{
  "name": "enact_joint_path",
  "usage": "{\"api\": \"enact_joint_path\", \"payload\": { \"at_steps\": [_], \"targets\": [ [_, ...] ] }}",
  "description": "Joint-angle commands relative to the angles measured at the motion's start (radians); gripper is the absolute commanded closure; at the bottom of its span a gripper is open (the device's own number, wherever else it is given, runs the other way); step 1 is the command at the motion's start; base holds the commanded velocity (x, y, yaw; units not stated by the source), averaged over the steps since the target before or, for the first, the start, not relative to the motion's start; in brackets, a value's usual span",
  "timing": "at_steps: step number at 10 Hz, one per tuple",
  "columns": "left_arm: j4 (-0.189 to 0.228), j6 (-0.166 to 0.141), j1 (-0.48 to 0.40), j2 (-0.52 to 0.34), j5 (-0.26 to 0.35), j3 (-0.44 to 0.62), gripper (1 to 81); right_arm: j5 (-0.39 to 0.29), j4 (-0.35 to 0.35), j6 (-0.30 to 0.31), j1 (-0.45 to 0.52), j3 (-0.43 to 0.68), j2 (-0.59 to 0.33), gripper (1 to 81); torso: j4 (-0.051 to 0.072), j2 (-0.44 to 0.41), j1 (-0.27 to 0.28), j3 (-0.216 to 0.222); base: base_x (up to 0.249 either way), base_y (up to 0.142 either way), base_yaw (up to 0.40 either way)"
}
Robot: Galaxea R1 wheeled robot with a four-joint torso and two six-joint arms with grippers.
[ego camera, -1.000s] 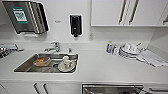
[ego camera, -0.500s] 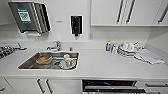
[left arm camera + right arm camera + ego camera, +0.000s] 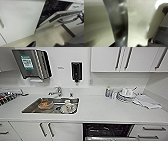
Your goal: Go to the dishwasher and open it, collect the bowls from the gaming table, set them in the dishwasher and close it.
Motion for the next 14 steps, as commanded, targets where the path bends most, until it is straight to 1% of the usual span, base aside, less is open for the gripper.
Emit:
{"api": "enact_joint_path", "payload": {
  "at_steps": [1,3,5,6,10,13,14],
  "targets": [
    [-0.003,-0.002,-0.082,-0.049,0.013,0.015,1.0,-0.076,0.013,0.004,0.072,0.029,-0.04,1.0,0.0,0.0,0.0,0.0,-0.093,0.0,0.0],
    [-0.003,-0.002,-0.082,-0.045,0.015,0.015,1.0,-0.075,0.009,0.004,0.053,0.023,-0.023,1.0,0.0,0.0,0.0,0.0,-0.093,0.0,0.0],
    [-0.001,-0.002,-0.082,-0.039,0.015,0.015,1.0,-0.026,0.004,0.003,0.013,0.01,0.001,1.0,0.0,0.0,0.0,0.0,-0.093,0.0,0.0],
    [-0.001,-0.002,-0.082,-0.035,0.016,0.015,1.0,-0.015,0.004,0.003,-0.004,-0.019,0.029,1.0,0.0,0.0,0.0,0.0,-0.093,0.0,0.0],
    [0.0,-0.002,-0.08,-0.025,0.036,0.017,1.0,-0.013,0.002,-0.006,-0.038,-0.079,0.084,1.0,0.0,0.0,0.0,0.0,-0.093,0.0,0.0],
    [0.0,-0.002,-0.076,-0.005,0.059,0.006,1.0,-0.013,0.002,-0.008,-0.067,-0.192,0.164,1.0,0.0,0.0,0.0,0.0,-0.093,0.0,0.0],
    [-0.001,-0.002,-0.074,0.004,0.061,-0.003,1.0,-0.013,0.002,-0.008,-0.069,-0.201,0.172,1.0,0.0,0.0,0.0,0.0,-0.092,0.0,0.0]
  ]
}}
